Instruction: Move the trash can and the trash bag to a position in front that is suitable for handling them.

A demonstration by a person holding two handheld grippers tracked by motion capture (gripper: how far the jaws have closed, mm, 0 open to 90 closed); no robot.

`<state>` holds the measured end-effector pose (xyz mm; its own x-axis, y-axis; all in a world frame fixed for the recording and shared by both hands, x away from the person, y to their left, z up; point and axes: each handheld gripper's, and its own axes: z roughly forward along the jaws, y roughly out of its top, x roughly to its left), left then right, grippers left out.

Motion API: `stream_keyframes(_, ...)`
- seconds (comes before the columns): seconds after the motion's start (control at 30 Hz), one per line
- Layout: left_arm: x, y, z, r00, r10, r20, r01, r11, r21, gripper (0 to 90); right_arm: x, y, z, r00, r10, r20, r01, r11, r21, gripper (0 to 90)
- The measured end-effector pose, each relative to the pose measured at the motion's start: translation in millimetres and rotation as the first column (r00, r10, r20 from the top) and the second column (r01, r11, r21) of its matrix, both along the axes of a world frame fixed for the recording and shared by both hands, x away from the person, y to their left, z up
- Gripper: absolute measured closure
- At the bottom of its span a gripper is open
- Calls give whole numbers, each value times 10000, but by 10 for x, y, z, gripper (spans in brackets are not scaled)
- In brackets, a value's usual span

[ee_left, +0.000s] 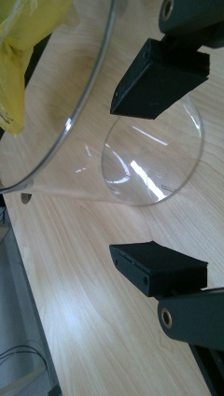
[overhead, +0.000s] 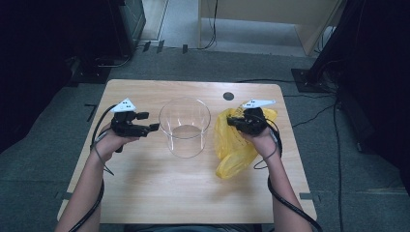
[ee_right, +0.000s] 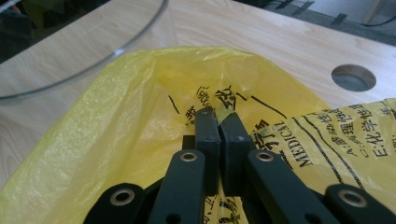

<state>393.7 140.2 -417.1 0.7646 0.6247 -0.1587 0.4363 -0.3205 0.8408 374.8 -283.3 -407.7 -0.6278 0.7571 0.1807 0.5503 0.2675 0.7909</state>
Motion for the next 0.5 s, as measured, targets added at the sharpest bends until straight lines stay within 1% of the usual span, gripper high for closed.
stream_keyframes(0.13, -35, -1, 92, 10000, -53, 77, 53, 10000, -7, 267, -19, 10, 70, 9999, 88, 100, -89, 9999, 74, 887)
stream_keyframes(0.23, -59, -13, 142, 9997, -74, 231, 67, 9996, 292, 271, -30, 5, 120, 9998, 102, 199, -105, 9999, 116, 885)
stream_keyframes(0.33, -71, 1, 186, 9999, -20, 146, 18, 9999, 147, 270, -43, -12, 175, 9996, 77, 266, -81, 9998, 158, 887)
stream_keyframes(0.5, -108, 24, 292, 9993, -38, 380, 35, 10000, 66, 270, -71, 0, 274, 9991, 127, 407, -137, 9996, 259, 889)
